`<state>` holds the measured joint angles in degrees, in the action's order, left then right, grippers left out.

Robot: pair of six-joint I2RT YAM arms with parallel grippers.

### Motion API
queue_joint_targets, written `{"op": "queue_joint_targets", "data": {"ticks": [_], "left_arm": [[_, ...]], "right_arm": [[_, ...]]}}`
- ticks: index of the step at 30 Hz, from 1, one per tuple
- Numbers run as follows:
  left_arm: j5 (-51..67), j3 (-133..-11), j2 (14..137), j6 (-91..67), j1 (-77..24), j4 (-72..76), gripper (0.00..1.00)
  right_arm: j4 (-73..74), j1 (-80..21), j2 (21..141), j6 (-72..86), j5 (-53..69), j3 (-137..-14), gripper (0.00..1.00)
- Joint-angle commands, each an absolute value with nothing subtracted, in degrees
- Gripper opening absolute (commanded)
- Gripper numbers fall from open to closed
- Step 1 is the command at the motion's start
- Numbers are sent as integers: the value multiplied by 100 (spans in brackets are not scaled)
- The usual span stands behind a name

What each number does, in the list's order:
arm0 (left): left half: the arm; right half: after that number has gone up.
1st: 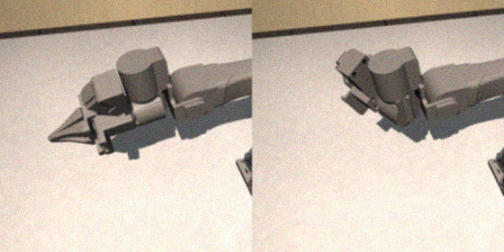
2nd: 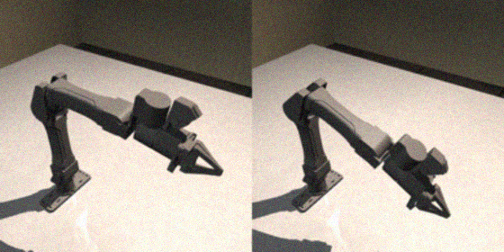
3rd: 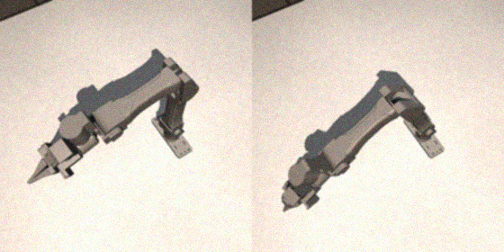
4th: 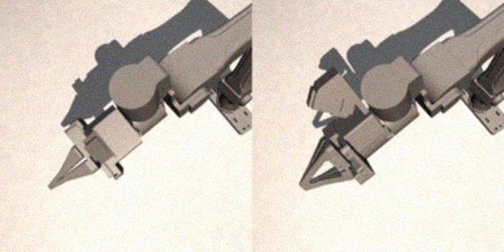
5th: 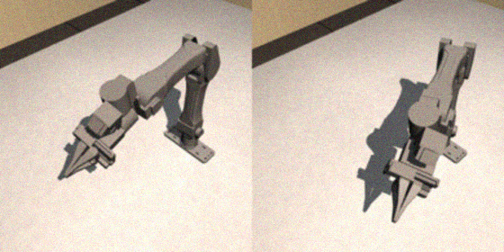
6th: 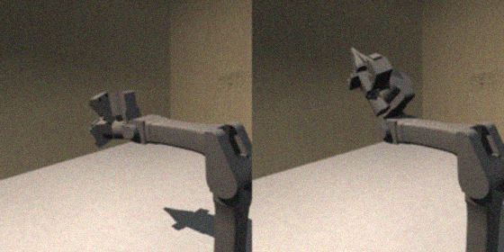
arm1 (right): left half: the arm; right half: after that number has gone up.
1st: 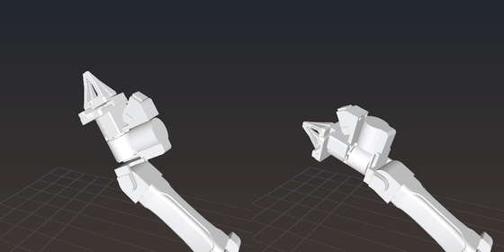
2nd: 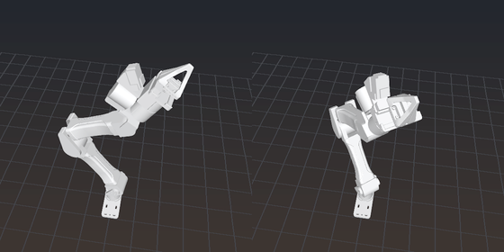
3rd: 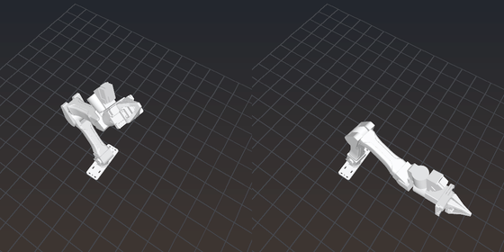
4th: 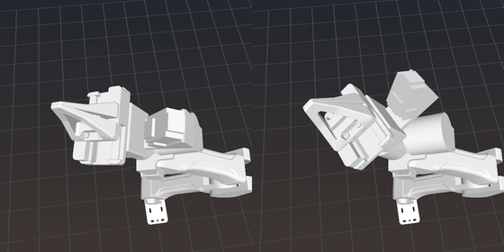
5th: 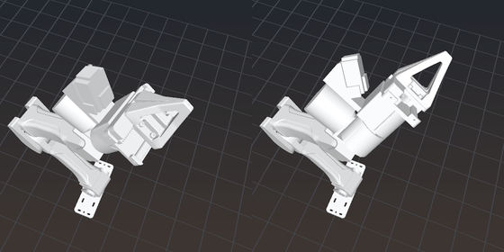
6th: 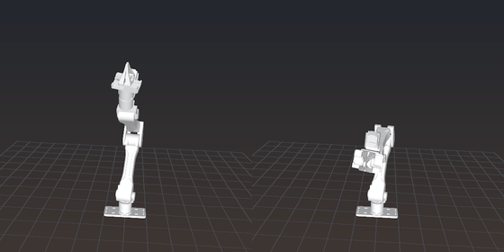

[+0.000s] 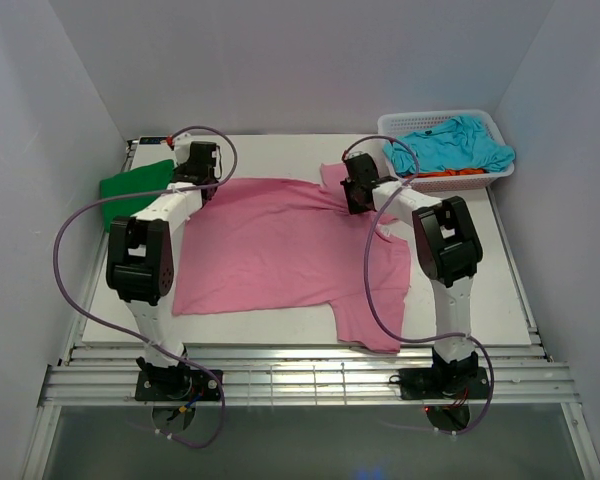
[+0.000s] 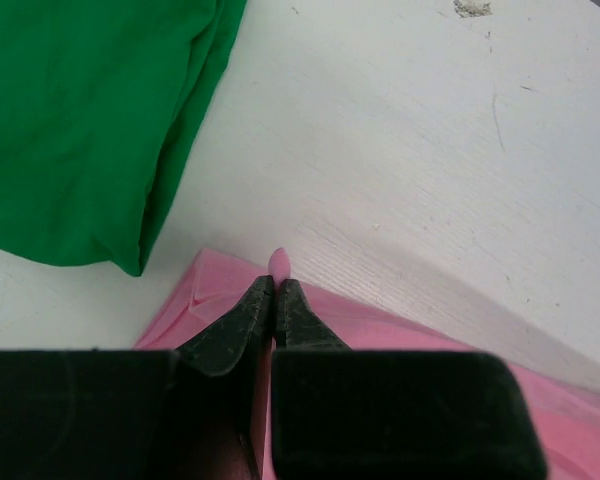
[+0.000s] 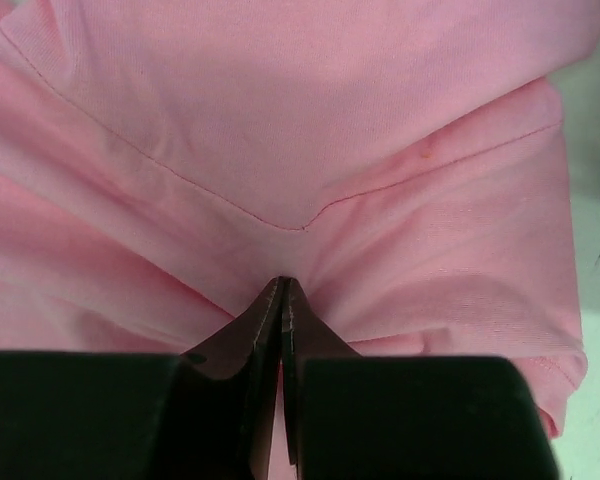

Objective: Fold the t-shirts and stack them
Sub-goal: Flatten the tshirt out

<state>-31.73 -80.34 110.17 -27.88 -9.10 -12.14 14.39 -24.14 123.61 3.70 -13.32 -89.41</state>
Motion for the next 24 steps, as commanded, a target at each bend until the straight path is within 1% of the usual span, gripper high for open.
{"op": "queue_joint_targets", "data": {"ticks": [1, 5, 8, 9, 10, 13, 14, 15, 16, 17, 20, 22, 23, 24], "left_arm": [[-3182, -7867, 10407, -2935, -879, -1213, 0], [-3269, -7735, 10266, -3050, -879, -1265, 0], [-3462, -7717, 10213, -3129, -870, -1345, 0], [-3489, -7725, 10213, -3146, -870, -1362, 0], [-3515, -7726, 10222, -3138, -870, -1388, 0], [-3551, -7769, 10248, -3146, -870, -1441, 0], [-3551, -7778, 10239, -3155, -870, -1450, 0], [-3568, -7770, 10248, -3164, -870, -1459, 0], [-3586, -7770, 10231, -3199, -879, -1468, 0], [-3586, -7752, 10222, -3208, -870, -1476, 0], [-3647, -7708, 10195, -3217, -870, -1485, 0], [-3744, -7690, 10169, -3217, -870, -1538, 0], [-3779, -7682, 10134, -3234, -879, -1555, 0], [-3814, -7647, 10108, -3234, -870, -1573, 0]], "right_arm": [[1951, -2610, 12130, 562, -1380, -8316, 8], [1881, -2768, 11831, 650, -1432, -7893, 8], [1732, -2856, 11489, 677, -1695, -7743, 8], [1627, -2865, 11426, 677, -1766, -7752, 10], [1574, -2857, 11356, 625, -1854, -7856, 19], [1503, -2830, 11276, 379, -2267, -8234, 29], [1512, -2804, 11372, 308, -2355, -8601, 31], [1512, -2786, 11451, 255, -2364, -8805, 36], [1651, -2717, 11583, 203, -2356, -9050, 43], [1757, -2690, 11871, 133, -2347, -9566, 44], [2117, -2584, 12486, 44, -2434, -10508, 45], [2144, -2532, 12699, 26, -2478, -10748, 46], [2127, -2523, 12866, 26, -2505, -10845, 52], [2127, -2496, 12945, 18, -2514, -11011, 53]]}}
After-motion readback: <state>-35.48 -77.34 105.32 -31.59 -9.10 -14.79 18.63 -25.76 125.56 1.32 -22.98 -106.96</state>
